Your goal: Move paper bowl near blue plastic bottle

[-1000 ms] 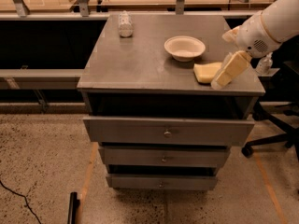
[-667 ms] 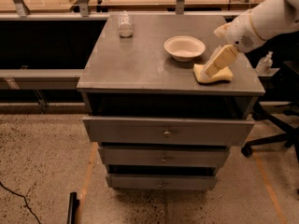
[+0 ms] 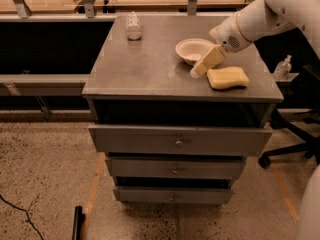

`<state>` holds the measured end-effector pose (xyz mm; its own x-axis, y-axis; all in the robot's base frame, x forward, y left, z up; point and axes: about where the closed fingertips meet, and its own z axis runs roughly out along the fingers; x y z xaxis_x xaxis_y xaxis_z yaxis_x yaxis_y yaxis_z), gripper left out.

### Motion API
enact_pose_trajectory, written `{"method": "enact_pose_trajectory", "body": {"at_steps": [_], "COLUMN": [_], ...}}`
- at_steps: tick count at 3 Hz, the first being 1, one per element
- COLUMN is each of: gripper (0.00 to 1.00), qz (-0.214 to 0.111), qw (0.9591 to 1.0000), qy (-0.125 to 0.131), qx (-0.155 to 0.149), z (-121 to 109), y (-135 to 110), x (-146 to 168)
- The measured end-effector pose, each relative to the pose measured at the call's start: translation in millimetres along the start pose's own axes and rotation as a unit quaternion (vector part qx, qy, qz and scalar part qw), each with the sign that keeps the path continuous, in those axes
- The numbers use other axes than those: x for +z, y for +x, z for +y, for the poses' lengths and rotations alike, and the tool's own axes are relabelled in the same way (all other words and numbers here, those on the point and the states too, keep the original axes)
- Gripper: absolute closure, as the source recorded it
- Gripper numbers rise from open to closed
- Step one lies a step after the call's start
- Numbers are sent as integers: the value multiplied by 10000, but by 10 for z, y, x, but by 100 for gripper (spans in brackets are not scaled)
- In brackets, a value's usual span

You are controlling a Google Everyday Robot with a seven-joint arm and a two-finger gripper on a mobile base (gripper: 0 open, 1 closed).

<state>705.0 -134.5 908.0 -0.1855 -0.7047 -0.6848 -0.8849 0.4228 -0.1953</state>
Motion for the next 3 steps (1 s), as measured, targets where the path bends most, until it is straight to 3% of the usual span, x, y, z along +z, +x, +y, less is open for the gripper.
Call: {"method": "enact_pose_trajectory", "body": {"at_steps": [2, 3], "gripper": [0, 8], "qz": [-330, -674], "qw": [9994, 9956], "qy": [9, -63], "qx": [79, 642], "z": [-64, -249], "y": [-128, -10], "x": [244, 527]}}
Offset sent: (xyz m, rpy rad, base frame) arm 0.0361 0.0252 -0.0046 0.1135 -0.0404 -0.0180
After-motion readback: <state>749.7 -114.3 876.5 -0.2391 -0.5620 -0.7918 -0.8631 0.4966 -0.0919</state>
